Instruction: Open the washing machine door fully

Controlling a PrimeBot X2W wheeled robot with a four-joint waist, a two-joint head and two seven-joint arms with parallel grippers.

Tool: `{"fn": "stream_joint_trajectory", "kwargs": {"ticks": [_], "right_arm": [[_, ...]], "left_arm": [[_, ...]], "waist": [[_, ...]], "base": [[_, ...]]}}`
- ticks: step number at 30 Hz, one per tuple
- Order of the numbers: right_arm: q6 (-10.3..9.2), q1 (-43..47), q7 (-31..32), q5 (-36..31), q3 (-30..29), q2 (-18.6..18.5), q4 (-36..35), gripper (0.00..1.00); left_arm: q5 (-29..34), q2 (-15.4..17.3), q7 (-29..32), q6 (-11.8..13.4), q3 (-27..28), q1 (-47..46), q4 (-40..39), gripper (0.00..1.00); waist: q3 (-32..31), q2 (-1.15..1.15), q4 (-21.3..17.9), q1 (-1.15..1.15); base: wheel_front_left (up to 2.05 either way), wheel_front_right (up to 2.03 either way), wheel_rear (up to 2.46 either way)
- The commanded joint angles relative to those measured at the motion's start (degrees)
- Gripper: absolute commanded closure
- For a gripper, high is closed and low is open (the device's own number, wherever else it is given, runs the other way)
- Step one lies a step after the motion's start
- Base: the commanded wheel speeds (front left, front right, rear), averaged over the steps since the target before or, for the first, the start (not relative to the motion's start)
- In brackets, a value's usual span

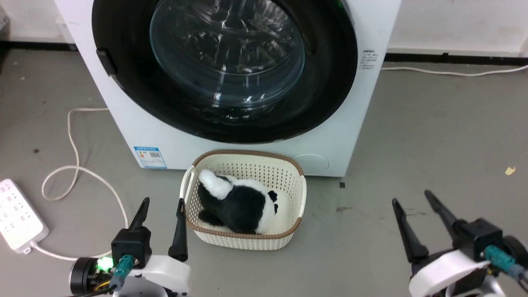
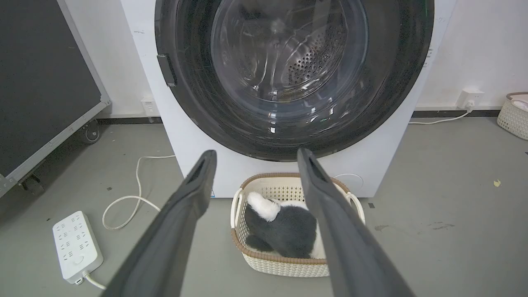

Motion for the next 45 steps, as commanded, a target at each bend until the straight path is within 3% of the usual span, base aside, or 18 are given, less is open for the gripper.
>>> {"fn": "stream_joint_trajectory", "kwargs": {"ticks": [1, 14, 15, 16, 17, 32, 45], "right_arm": [[-0.01, -1.75, -0.44, 0.84, 0.13, -0.88, -0.78, 0.00], [-0.02, -9.09, 0.62, 6.42, -0.25, -3.68, -1.55, 0.00], [-0.02, -9.74, 0.76, 7.06, -0.37, -3.70, -1.48, 0.36], [-0.02, -10.41, 0.90, 7.74, -0.55, -3.68, -1.37, 0.89], [-0.02, -11.09, 1.07, 8.42, -0.78, -3.62, -1.18, 1.00], [-0.02, -23.74, 6.87, 18.88, -7.23, -0.90, 5.26, 1.00], [-0.03, -40.79, 14.24, 25.44, -16.25, -0.10, 16.96, 1.00]], "left_arm": [[0.32, 0.03, -0.58, 0.30, -0.44, -0.93, -0.44, 0.00], [0.22, 0.03, -2.13, 1.28, -2.21, -2.98, -1.10, 0.00], [0.21, 0.03, -2.25, 1.37, -2.35, -3.10, -1.13, 0.00], [0.19, 0.03, -2.37, 1.45, -2.50, -3.23, -1.16, 0.00], [0.18, 0.03, -2.49, 1.53, -2.65, -3.36, -1.19, 0.00], [-0.18, 0.03, -4.29, 2.83, -4.84, -5.20, -1.65, 0.00], [-0.61, 0.03, -6.20, 4.06, -7.01, -7.20, -2.18, 0.00]], "waist": [[0.69, 0.00, 0.25, 0.00], [4.67, 0.00, 1.94, 0.00], [4.94, 0.00, 2.08, 0.00], [5.22, 0.00, 2.24, 0.00], [5.50, 0.00, 2.39, 0.00], [9.56, 0.00, 4.43, 0.00], [14.63, 0.00, 7.30, 0.00]], "base": [[0.00, 0.00, 0.00], [0.00, 0.00, 0.00], [0.00, 0.00, 0.00], [0.00, 0.00, 0.00], [0.00, 0.00, 0.00], [0.00, 0.00, 0.00], [0.00, 0.00, 0.00]]}}
